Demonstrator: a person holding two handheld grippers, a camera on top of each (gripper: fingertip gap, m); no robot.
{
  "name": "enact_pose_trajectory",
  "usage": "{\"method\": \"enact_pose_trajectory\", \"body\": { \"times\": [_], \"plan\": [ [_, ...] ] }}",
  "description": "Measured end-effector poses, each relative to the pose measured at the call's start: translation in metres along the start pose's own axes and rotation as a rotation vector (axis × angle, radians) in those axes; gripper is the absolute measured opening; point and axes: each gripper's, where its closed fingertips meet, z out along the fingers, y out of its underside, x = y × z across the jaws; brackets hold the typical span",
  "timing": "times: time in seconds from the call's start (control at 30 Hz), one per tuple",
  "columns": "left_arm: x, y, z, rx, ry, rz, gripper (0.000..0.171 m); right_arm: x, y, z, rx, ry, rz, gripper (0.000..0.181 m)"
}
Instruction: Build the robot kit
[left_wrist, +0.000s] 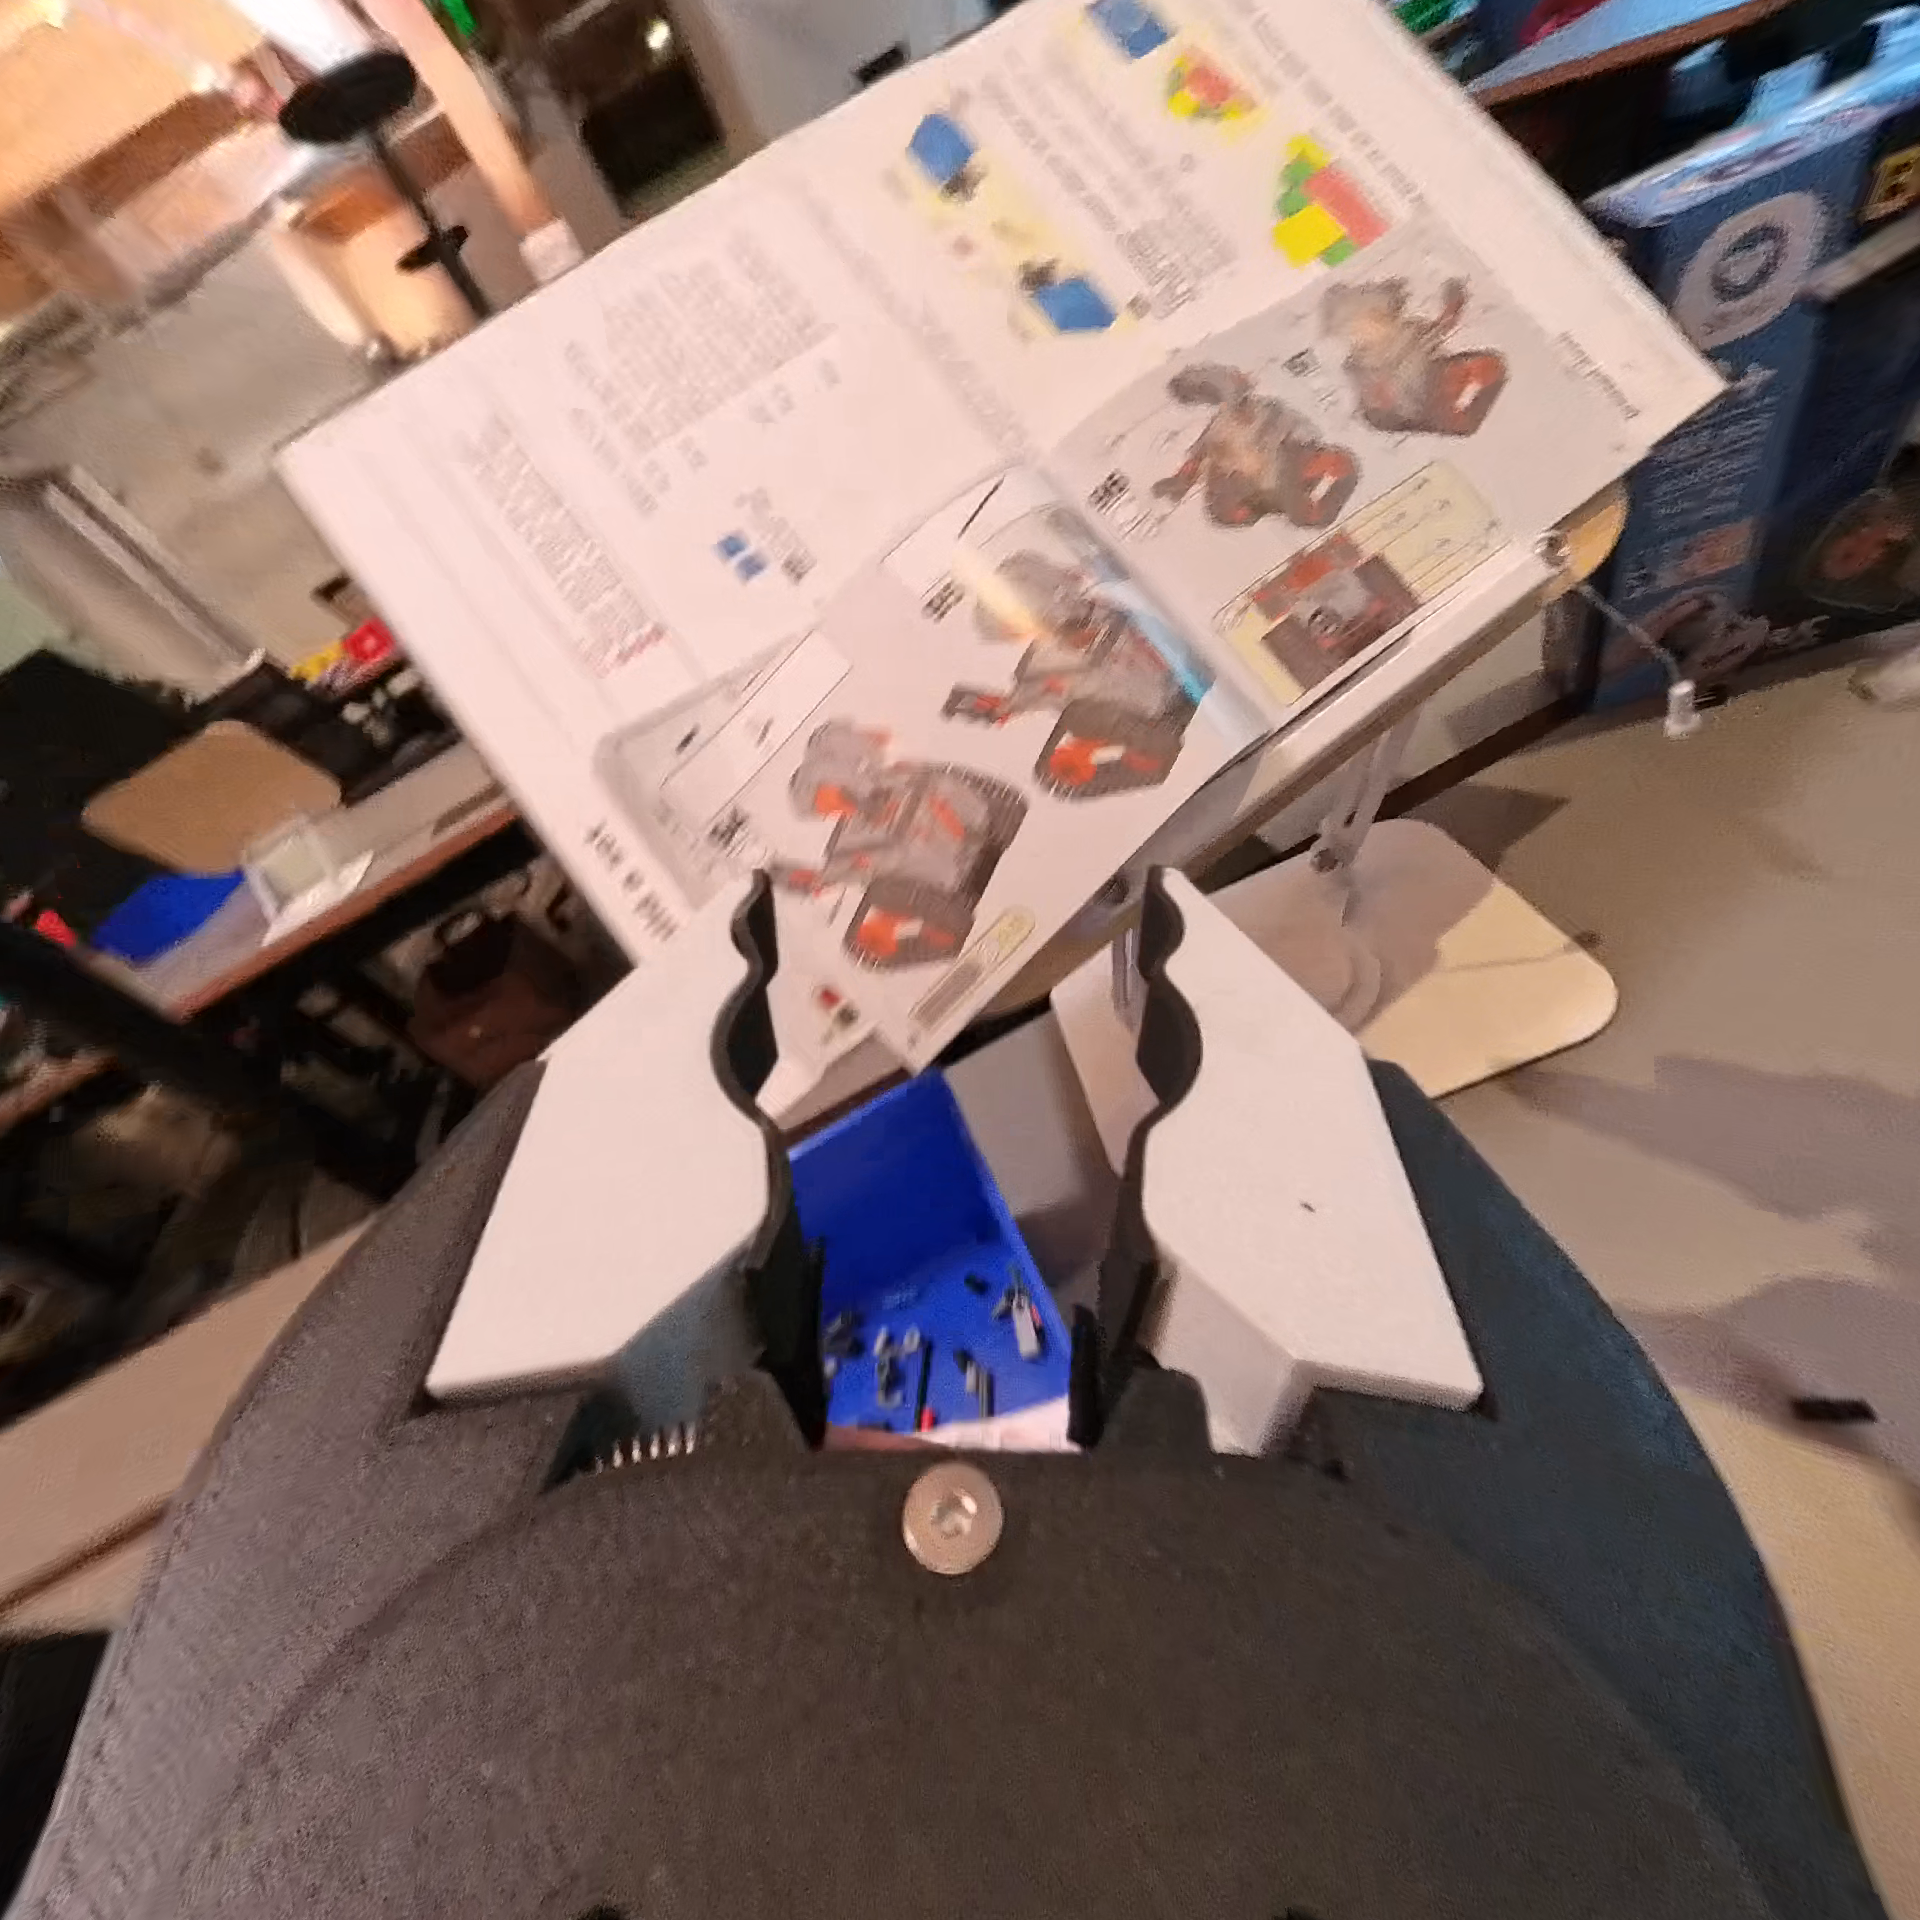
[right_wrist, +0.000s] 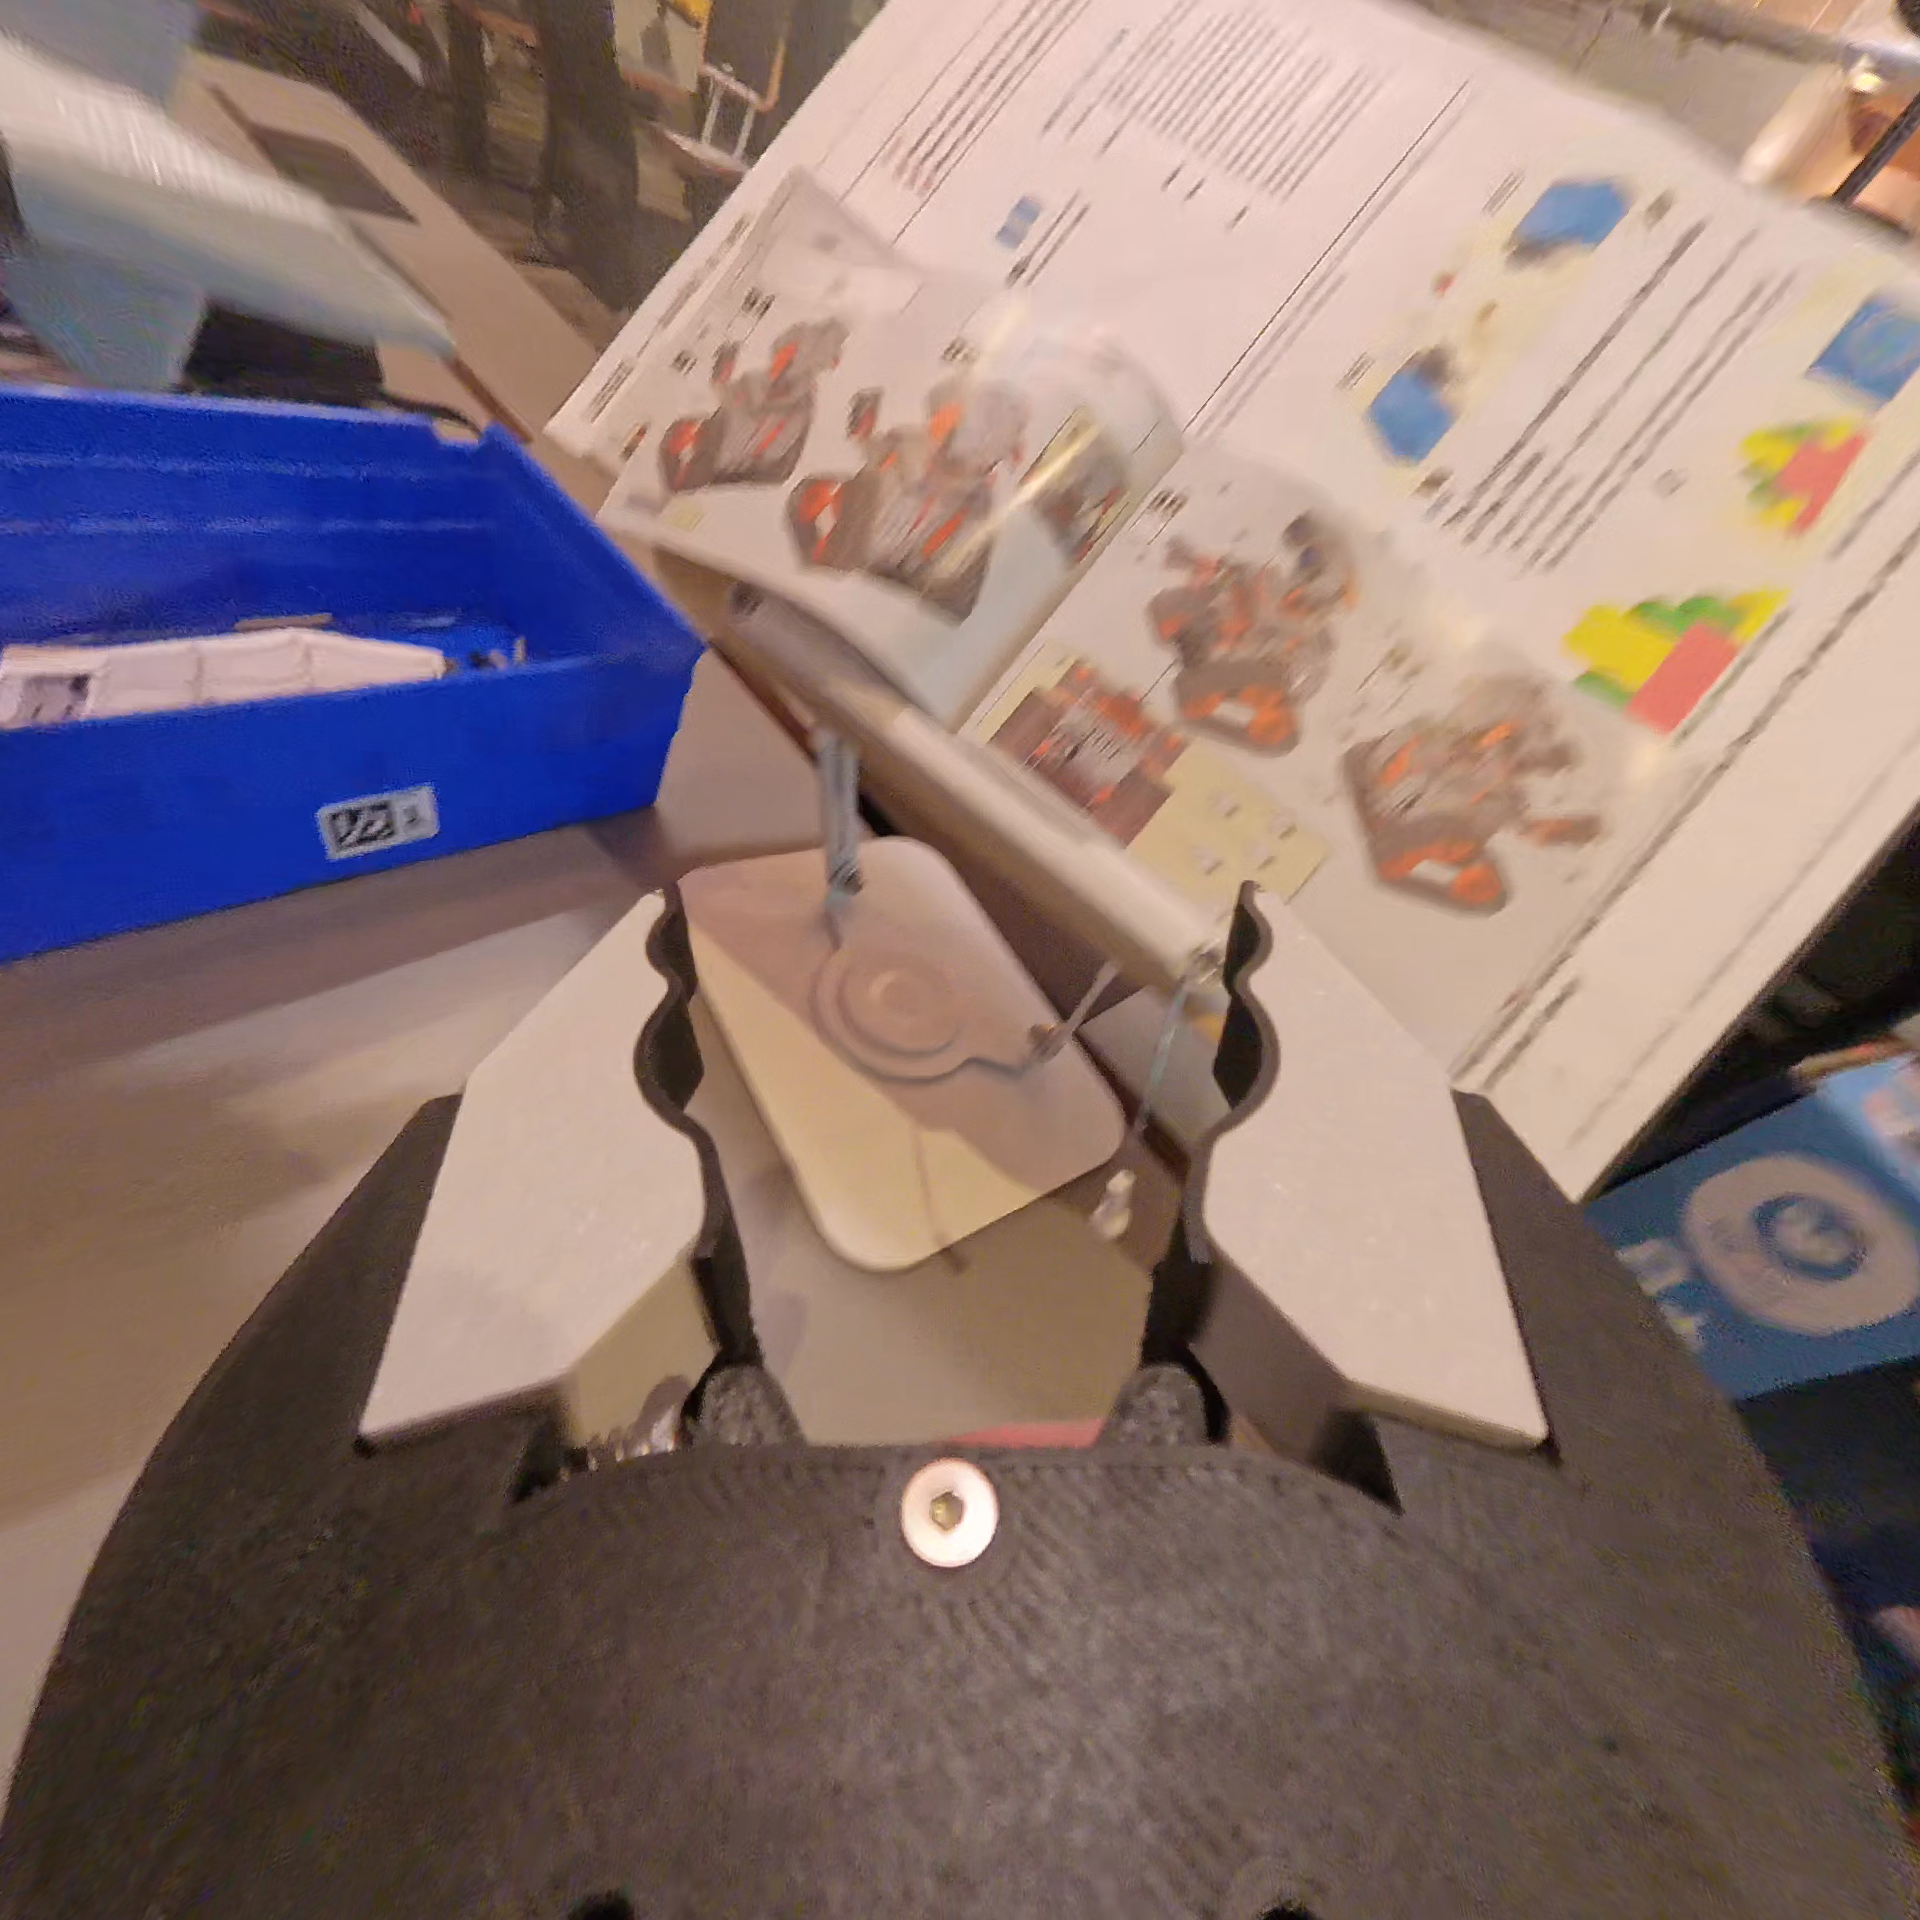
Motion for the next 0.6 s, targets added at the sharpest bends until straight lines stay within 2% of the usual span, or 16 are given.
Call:
{"method": "enact_pose_trajectory", "body": {
  "times": [0.1,0.17,0.23,0.3,0.37,0.5,0.6],
  "plan": [
    [0.021,-0.017,0.032,-0.008,0.035,0.162,0.060,0.038,-0.041,0.018,-0.021,-0.018,-0.048,0.092],
    [0.025,-0.015,0.056,-0.059,0.037,0.269,0.056,0.060,-0.066,0.034,-0.045,-0.031,-0.153,0.087],
    [0.030,-0.012,0.072,-0.054,0.095,0.268,0.052,0.077,-0.070,0.054,-0.139,-0.079,-0.232,0.088],
    [0.028,0.003,0.083,-0.104,0.105,0.289,0.047,0.096,-0.062,0.075,-0.207,-0.090,-0.370,0.086],
    [0.016,0.014,0.087,-0.134,0.056,0.330,0.043,0.114,-0.043,0.090,-0.289,-0.113,-0.439,0.088],
    [0.011,0.025,0.088,-0.132,0.057,0.280,0.043,0.140,-0.019,0.104,-0.335,-0.144,-0.453,0.083],
    [0.012,0.027,0.087,-0.119,0.061,0.279,0.041,0.139,-0.005,0.108,-0.339,-0.191,-0.475,0.081]
  ]
}}
